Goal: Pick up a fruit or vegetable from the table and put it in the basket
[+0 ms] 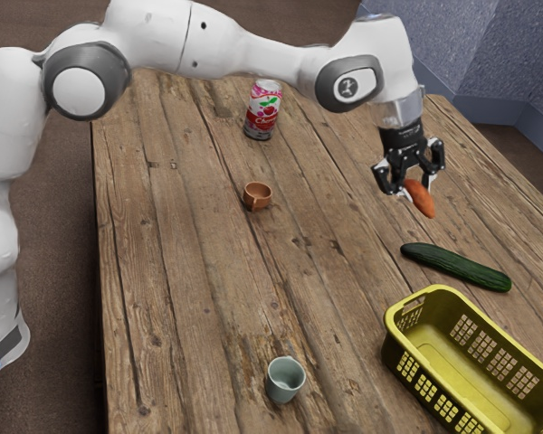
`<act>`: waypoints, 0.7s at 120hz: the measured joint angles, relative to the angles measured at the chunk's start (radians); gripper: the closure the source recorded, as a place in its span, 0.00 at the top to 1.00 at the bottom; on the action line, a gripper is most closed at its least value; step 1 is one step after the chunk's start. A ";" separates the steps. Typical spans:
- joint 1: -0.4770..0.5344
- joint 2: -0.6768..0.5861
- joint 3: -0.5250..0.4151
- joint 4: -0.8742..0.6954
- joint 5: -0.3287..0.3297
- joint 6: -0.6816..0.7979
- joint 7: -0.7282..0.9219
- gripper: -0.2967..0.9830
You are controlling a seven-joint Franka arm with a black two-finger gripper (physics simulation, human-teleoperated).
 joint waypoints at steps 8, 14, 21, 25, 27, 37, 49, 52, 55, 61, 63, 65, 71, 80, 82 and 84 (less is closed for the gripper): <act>-0.065 -0.021 0.000 -0.007 0.018 0.000 -0.016 0.35; -0.115 -0.029 0.000 -0.008 0.027 0.000 -0.028 0.35; -0.171 -0.034 0.000 -0.009 0.034 0.000 -0.041 0.35; -0.199 -0.034 0.000 -0.008 0.037 0.000 -0.049 0.35; -0.211 -0.034 0.000 -0.006 0.038 0.000 -0.053 0.35; -0.269 -0.024 0.000 0.006 0.042 0.002 -0.070 0.35; -0.318 -0.002 0.000 0.021 0.044 0.005 -0.088 0.35; -0.328 0.007 0.000 0.026 0.044 0.007 -0.093 0.35; -0.339 0.018 0.000 0.034 0.044 0.008 -0.098 0.35; -0.356 0.040 0.000 0.047 0.044 0.012 -0.106 0.35; -0.360 0.047 0.000 0.050 0.044 0.014 -0.109 0.35; -0.363 0.053 0.000 0.053 0.044 0.016 -0.111 0.35; -0.368 0.077 0.000 0.066 0.045 0.021 -0.118 0.35; -0.370 0.127 -0.001 0.107 0.051 0.029 -0.127 0.35; -0.369 0.136 -0.001 0.113 0.052 0.030 -0.129 0.35; -0.368 0.144 -0.001 0.120 0.054 0.031 -0.131 0.34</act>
